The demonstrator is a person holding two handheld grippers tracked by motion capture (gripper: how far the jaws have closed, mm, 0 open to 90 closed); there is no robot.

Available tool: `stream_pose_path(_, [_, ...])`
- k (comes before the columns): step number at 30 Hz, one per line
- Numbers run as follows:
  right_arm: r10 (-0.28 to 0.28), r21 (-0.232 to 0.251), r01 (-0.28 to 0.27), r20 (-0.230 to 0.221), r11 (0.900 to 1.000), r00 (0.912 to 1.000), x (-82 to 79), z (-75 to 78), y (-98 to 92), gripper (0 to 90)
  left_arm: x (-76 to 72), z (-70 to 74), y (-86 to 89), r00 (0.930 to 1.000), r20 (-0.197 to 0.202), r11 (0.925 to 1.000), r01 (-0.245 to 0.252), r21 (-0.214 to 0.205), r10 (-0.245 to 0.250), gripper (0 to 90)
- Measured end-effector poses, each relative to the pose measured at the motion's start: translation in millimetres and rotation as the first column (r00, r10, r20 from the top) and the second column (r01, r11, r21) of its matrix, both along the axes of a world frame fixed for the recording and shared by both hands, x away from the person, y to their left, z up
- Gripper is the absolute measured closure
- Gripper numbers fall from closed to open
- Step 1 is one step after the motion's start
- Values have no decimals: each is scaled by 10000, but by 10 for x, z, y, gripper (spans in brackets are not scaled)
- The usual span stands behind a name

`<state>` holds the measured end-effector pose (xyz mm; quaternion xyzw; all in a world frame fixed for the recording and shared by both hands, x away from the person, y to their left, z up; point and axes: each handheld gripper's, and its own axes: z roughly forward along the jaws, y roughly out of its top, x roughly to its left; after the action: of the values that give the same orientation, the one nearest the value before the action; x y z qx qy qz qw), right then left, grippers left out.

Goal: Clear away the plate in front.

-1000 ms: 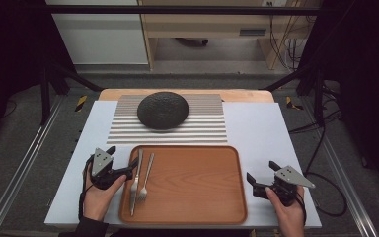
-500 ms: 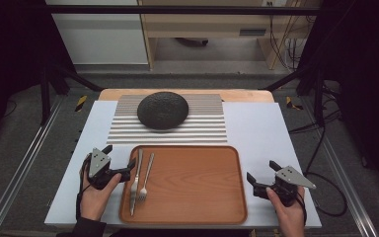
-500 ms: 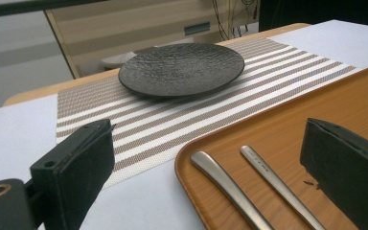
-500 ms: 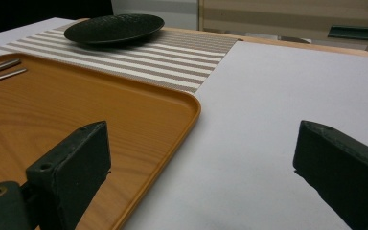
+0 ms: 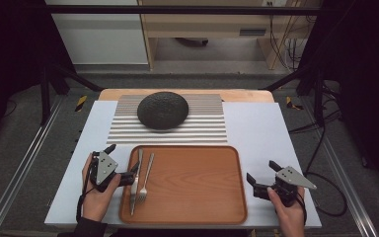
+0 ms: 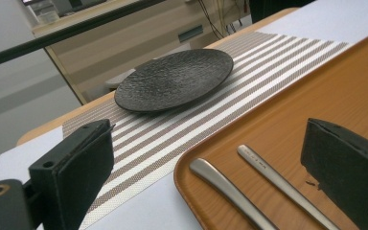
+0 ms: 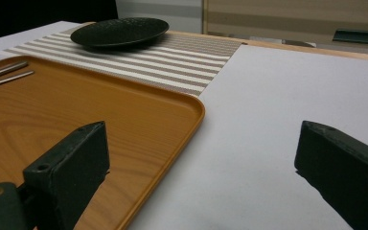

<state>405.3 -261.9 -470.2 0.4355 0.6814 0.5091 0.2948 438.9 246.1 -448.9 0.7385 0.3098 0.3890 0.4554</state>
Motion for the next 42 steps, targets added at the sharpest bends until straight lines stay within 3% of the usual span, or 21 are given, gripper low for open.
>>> stream_pose_path(5, [-12, 25, 12, 107, 10000, 9999, -6, 3, -2, 63, 11, 14, -56, 9994, 150, 9988, 304, 394, -310, 42])
stream_pose_path(11, [-187, 99, 183, 479, 9998, 9987, -22, -6, 1, 75, 155, 123, -74, 9965, 275, 9921, 762, 1000, -793, 43])
stream_pose_path(13, [-260, 127, 252, 663, 9996, 9975, -17, -18, 3, 77, 236, 172, -81, 9952, 277, 9862, 890, 1395, -937, 44])
stream_pose_path(18, [-367, 196, 355, 672, 9992, 9971, -7, -26, -8, 83, 366, 280, -133, 9907, 221, 9739, 1281, 1872, -1346, 46])
stream_pose_path(21, [-346, 183, 335, 679, 9993, 9971, 0, -25, -11, 80, 448, 348, -169, 9913, 58, 9672, 1267, 2201, -1311, 48])
stream_pose_path(26, [-294, 154, 283, 787, 9995, 9965, -11, -6, 16, 71, 637, 483, -207, 9869, -292, 9579, 1612, 2375, -1588, 51])
stream_pose_path(29, [-242, 54, 238, 839, 9997, 9962, -10, 2, 31, 70, 728, 544, -217, 9848, -352, 9450, 1729, 2775, -1699, 52])
stream_pose_path(34, [-207, -87, 216, 860, 9997, 9961, -23, 7, 42, 69, 878, 649, -252, 9791, -467, 9317, 2027, 3014, -1979, 57])
stream_pose_path(38, [-263, -150, 276, 812, 9995, 9964, -27, 11, 57, 67, 1004, 798, -347, 9654, -659, 9010, 2590, 3480, -2521, 53])
stream_pose_path(42, [-169, -384, 200, 798, 9991, 9967, -37, 12, 93, 63, 1110, 869, -417, 9624, -758, 8973, 2707, 3487, -2608, 55])
